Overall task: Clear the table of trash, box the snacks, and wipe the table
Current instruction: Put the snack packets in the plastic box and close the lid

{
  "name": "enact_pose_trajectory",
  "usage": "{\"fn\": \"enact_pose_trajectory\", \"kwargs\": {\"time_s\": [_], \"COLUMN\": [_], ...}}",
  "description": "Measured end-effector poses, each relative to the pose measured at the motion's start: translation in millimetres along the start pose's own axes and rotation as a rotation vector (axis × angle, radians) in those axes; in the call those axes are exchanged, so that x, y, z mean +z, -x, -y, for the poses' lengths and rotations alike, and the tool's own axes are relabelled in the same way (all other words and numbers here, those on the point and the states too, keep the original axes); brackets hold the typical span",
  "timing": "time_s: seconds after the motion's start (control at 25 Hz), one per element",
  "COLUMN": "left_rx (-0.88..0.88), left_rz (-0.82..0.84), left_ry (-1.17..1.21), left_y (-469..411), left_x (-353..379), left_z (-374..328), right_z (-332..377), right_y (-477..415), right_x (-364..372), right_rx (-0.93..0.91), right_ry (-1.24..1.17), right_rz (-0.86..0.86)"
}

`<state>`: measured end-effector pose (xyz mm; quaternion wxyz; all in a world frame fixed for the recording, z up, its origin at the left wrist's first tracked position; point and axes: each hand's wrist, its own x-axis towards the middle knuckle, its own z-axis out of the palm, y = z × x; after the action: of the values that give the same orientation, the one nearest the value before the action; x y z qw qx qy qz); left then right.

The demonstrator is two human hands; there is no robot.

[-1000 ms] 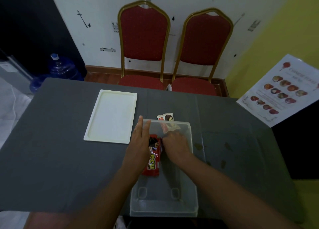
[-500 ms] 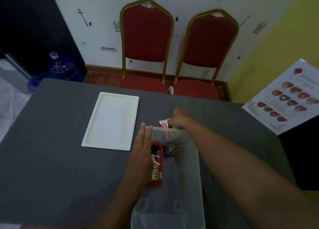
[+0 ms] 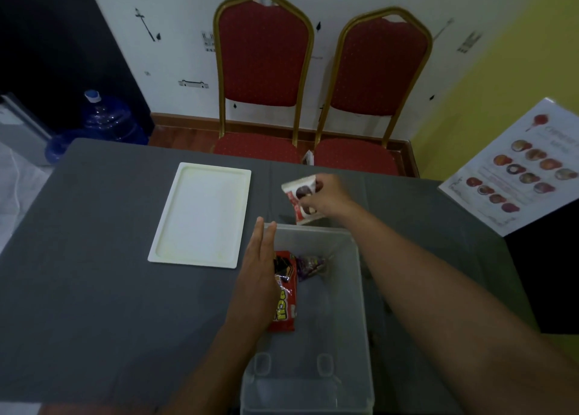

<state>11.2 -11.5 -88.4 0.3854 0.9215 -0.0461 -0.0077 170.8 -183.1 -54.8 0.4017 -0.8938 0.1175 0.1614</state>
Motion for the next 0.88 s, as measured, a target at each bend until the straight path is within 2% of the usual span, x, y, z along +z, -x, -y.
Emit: {"fn": "enact_pose_trajectory", "kwargs": {"time_s": [0.12, 0.2, 0.32, 0.44, 0.68, 0.8, 0.88], "left_rx": [-0.026, -0.025, -0.021, 0.001, 0.017, 0.025, 0.020], "left_rz": [0.025, 0.037, 0.050, 0.042, 0.022, 0.007, -0.004], "left_ry": [0.011, 0.006, -0.006, -0.033, -0.041, -0.029, -0.028], "left_y": [2, 1, 2, 3, 3, 2, 2], "left_x": [-3, -4, -4, -4, -5, -5, -6], "left_z": [-2, -1, 0, 1, -1, -1, -2], "right_z": [19, 16, -5, -23, -45, -54, -64], "right_y": [55, 99, 161, 183, 174, 189, 200], "right_x": [-36, -46, -27, 18, 63, 77, 92], "right_rx": [-0.111, -0.123, -0.066, -0.001, 0.111, 0.008, -0.067], "right_ry": [-0.229, -0.213, 0.040, 0.331, 0.310, 0.529, 0.639], "right_rz": [-0.084, -0.064, -0.004, 0.005, 0.004, -0.061, 0.011]}}
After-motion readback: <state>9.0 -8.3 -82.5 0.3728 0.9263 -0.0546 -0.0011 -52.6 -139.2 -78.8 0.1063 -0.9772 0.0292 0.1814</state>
